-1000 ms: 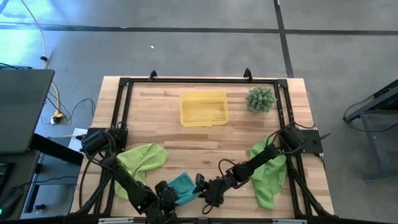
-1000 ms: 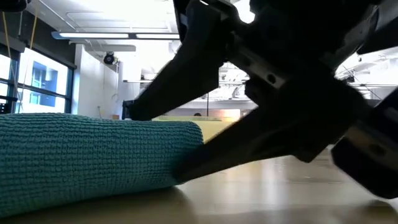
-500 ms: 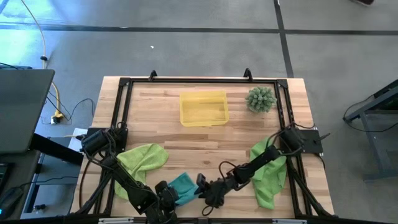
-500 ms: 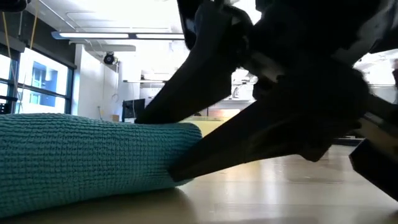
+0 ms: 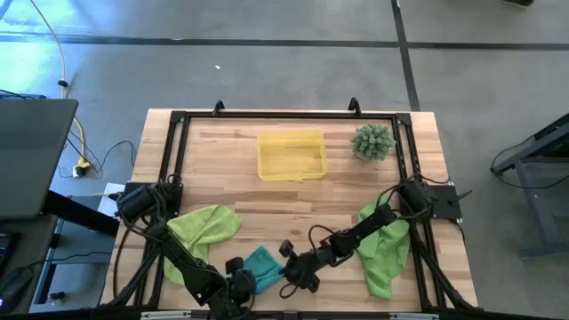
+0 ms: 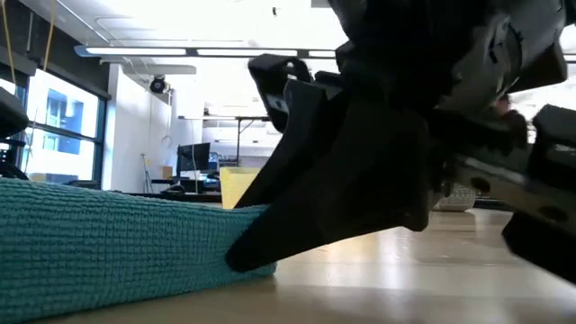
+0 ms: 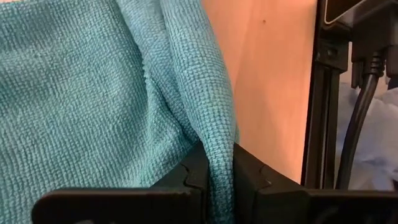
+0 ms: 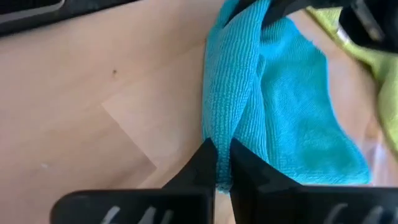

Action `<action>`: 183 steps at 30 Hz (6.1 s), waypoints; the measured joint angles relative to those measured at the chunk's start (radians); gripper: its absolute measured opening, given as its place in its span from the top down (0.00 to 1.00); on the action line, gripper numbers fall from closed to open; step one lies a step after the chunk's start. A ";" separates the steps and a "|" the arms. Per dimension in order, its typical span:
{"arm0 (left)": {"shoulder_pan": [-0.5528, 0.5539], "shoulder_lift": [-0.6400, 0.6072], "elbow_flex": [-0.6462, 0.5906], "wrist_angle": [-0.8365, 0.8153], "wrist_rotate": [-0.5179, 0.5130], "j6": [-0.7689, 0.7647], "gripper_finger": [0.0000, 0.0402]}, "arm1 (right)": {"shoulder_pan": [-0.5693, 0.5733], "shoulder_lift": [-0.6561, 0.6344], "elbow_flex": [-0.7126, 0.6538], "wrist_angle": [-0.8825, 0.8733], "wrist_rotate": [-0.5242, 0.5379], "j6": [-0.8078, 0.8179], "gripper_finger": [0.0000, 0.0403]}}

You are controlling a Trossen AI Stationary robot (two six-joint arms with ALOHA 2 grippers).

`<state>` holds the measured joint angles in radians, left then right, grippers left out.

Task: Roll microfiber towels into tight, uniform cylinder then place into a basket
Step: Roll the blue microfiber cloth

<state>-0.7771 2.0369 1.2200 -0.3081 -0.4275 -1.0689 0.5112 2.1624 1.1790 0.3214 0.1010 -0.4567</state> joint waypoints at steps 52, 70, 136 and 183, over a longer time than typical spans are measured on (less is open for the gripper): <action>0.059 -0.113 0.023 0.076 -0.140 0.179 0.72 | -0.162 -0.001 0.080 -0.184 -0.452 0.975 1.00; 0.025 -0.005 0.024 0.014 0.018 -0.006 0.82 | -0.157 -0.001 0.080 -0.166 -0.441 0.885 0.96; 0.017 0.039 0.023 0.024 0.050 -0.125 0.87 | 0.085 -0.051 0.028 -0.065 0.043 0.119 0.57; 0.016 -0.032 0.023 0.032 0.072 -0.074 0.87 | -0.036 0.052 0.033 0.022 0.020 0.011 0.64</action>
<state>-0.7616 2.0046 1.2433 -0.2761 -0.3557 -1.1431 0.4748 2.2148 1.2121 0.3432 0.1212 -0.4462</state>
